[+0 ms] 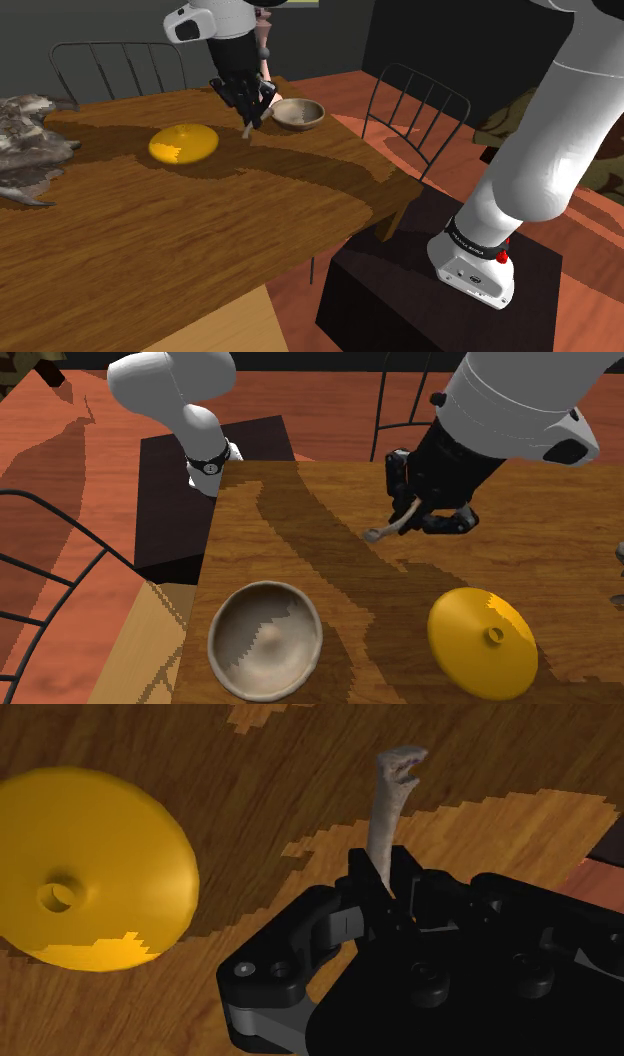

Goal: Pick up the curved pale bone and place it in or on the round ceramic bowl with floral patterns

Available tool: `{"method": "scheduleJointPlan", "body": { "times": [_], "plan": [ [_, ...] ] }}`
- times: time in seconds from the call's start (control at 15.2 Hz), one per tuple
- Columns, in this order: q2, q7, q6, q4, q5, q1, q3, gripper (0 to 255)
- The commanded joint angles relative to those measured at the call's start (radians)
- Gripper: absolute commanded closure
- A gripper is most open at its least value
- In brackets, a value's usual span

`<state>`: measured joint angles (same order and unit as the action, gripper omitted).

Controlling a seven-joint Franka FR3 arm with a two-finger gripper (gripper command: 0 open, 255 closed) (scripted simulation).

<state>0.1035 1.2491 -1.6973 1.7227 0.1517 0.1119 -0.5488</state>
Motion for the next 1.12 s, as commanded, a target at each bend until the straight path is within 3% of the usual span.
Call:
{"method": "scheduleJointPlan", "body": {
  "times": [0.0, 0.53, 1.06],
  "plan": [
    [-0.017, 0.049, -0.012, 0.02, -0.005, -0.028, 0.02, 255],
    [-0.058, 0.242, -0.043, 0.064, -0.01, -0.133, 0.109, 255],
    [-0.03, 0.417, -0.06, 0.03, 0.01, -0.227, 0.195, 255]
  ]
}}
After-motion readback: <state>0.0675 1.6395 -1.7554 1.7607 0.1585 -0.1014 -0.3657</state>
